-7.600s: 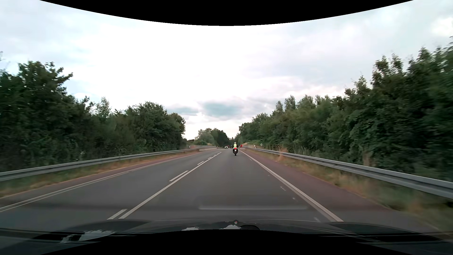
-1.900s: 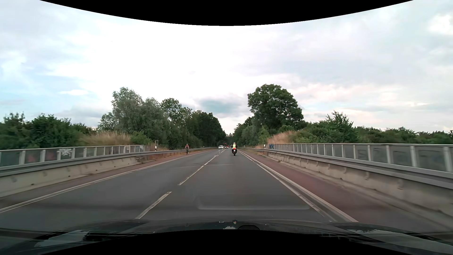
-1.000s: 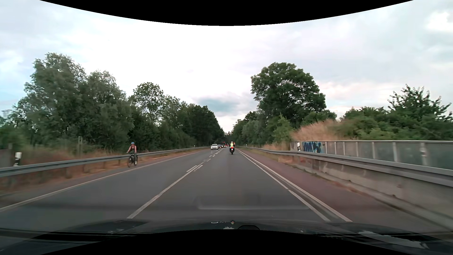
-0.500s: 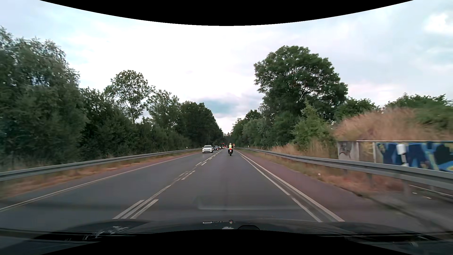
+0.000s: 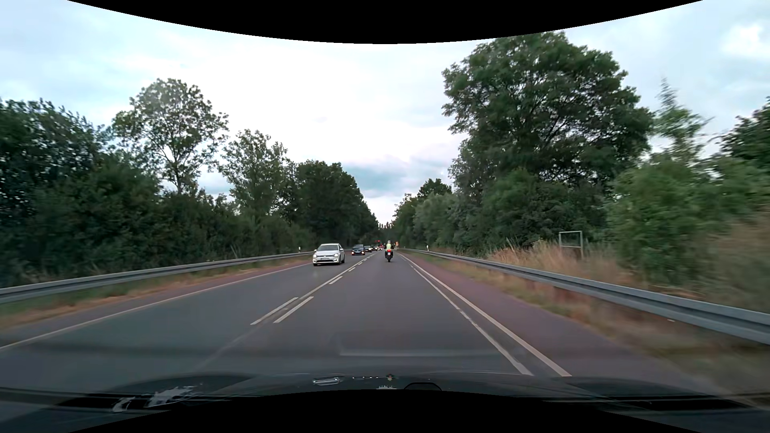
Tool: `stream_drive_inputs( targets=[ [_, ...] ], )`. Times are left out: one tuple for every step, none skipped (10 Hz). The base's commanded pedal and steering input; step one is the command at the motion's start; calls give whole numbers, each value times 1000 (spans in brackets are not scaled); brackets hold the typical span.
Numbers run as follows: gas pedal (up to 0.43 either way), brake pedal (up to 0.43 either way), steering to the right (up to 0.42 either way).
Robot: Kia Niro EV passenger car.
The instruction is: Follow the waypoints while adhering to traffic rules and regulations
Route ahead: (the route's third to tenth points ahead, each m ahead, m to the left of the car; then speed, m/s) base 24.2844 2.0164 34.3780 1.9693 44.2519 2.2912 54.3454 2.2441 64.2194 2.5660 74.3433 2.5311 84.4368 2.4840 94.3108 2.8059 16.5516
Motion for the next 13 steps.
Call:
stream_drive_inputs(
  targets=[
    [177, 0, -1],
    [189, 0, -2],
    [189, 0, -7],
    [189, 0, -9],
    [197, 0, -8],
    [197, 0, -6],
    [197, 0, -5],
    [197, 0, -5],
    [197, 0, -5],
    [197, 0, -5],
    [197, 0, -5],
    [197, 0, -5],
    [189, 0, -4]
  ],
)
